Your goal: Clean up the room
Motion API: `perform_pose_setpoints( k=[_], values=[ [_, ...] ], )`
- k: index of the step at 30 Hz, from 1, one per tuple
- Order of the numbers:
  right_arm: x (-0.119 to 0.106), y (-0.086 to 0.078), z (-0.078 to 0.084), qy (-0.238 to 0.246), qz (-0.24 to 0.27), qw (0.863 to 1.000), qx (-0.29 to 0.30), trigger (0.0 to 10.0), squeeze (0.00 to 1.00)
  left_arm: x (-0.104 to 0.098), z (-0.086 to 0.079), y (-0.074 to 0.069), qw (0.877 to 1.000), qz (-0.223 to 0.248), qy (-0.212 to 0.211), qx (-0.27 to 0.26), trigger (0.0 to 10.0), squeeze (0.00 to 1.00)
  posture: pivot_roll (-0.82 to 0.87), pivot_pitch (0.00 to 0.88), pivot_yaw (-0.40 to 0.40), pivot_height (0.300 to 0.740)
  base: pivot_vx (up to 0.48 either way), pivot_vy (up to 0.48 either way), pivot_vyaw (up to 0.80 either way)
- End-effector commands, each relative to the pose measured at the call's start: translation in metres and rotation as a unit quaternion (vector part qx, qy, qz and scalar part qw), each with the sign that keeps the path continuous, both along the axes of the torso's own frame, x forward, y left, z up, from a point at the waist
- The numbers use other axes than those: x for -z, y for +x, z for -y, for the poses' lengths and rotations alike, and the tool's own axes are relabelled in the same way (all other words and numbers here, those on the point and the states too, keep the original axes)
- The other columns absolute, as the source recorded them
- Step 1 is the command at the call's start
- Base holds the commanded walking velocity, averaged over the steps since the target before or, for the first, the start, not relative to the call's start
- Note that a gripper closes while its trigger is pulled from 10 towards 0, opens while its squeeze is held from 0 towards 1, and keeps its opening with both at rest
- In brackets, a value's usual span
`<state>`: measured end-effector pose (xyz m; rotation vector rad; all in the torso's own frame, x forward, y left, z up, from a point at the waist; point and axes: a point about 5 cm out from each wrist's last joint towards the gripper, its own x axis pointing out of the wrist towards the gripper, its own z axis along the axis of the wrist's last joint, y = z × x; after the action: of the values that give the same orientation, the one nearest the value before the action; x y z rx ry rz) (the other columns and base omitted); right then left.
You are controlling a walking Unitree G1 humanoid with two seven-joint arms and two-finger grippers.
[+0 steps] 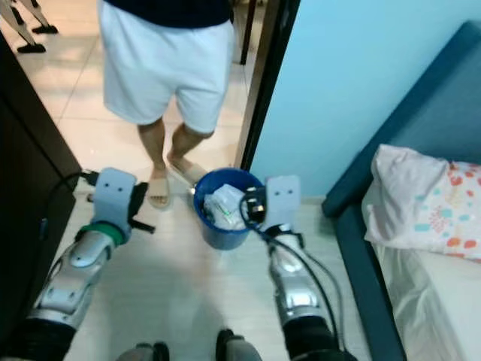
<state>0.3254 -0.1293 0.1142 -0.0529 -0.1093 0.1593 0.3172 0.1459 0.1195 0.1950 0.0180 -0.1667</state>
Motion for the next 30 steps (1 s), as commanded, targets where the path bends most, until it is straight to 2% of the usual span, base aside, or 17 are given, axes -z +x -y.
perform_pose_setpoints(
  k=[1, 4, 30],
  values=[
    [0.0054, -0.001, 0.005, 0.0, -0.011, 1.0, 0.007, 10.0, 0.0, 0.0066, 0.0033, -0.0022, 1.0, -0.016, -0.001, 0.006, 10.0, 0.0, 0.02, 0.083, 0.037, 0.726, 0.0, 0.0, 0.0],
    [0.006, -0.0006, 0.0049, 0.003, -0.014, 1.0, 0.009, 10.0, 0.0, 0.0073, 0.0038, -0.002, 1.0, -0.021, -0.005, 0.007, 10.0, 0.0, 0.02, 0.079, 0.037, 0.726, 0.0, 0.0, 0.0],
    [0.0073, 0.0018, 0.0079, 0.012, -0.022, 1.0, 0.015, 10.0, 0.0, 0.0091, 0.0069, -0.0008, 0.999, -0.032, -0.011, 0.014, 10.0, 0.0, 0.02, 0.071, 0.037, 0.726, 0.0, 0.0, -0.8]
  ],
)
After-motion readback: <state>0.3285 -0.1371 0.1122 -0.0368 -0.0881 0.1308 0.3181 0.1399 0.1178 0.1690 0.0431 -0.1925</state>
